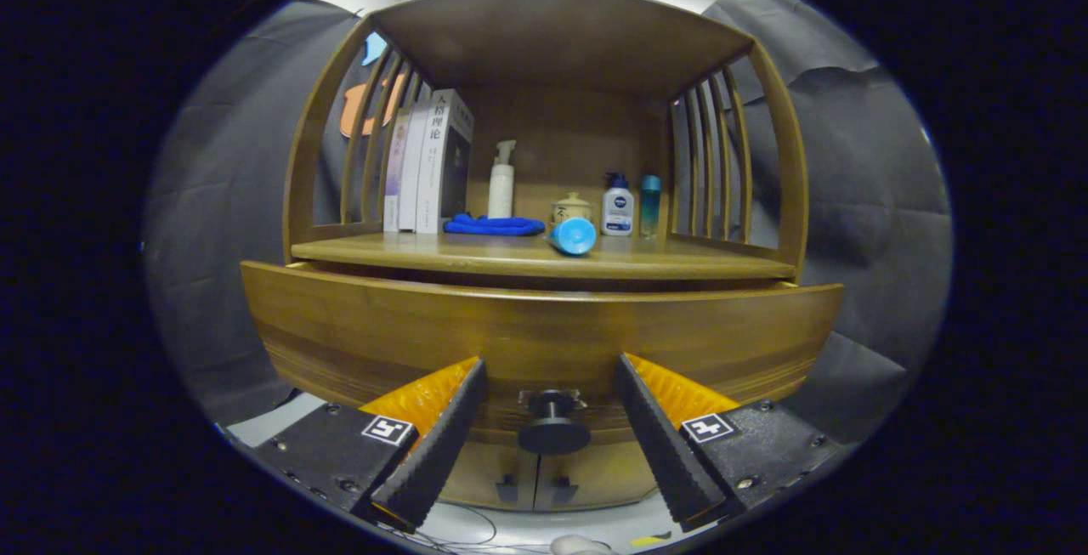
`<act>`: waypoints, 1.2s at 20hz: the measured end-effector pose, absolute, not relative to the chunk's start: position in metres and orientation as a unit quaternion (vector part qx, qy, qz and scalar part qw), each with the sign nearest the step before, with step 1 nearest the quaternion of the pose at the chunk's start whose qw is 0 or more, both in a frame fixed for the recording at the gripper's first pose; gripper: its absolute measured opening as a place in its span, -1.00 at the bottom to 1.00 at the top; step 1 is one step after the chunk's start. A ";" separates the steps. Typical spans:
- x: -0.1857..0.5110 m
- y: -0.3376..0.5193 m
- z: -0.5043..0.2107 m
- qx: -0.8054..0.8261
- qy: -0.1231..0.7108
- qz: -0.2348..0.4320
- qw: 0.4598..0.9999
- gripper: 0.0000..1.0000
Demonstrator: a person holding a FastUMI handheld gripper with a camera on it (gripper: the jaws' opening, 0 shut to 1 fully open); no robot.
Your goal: Pull open the drawer, take out the items inside it, and place them on the countertop above the cabinet.
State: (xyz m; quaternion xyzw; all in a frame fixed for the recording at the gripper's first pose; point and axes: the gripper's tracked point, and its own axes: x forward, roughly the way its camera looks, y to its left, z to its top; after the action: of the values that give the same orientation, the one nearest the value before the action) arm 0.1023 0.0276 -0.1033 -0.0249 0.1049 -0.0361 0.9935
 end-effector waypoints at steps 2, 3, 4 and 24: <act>0.118 0.027 -0.104 -0.031 0.101 -0.037 0.994 1.00; 0.123 0.027 -0.106 -0.032 0.103 -0.037 0.994 1.00; 0.128 0.026 -0.105 -0.032 0.103 -0.037 0.993 1.00; 0.026 0.031 0.074 -0.003 0.017 -0.006 1.000 0.99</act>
State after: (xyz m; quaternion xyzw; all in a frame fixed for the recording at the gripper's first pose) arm 0.0256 0.0311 0.0735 -0.0035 0.0169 -0.0065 0.9998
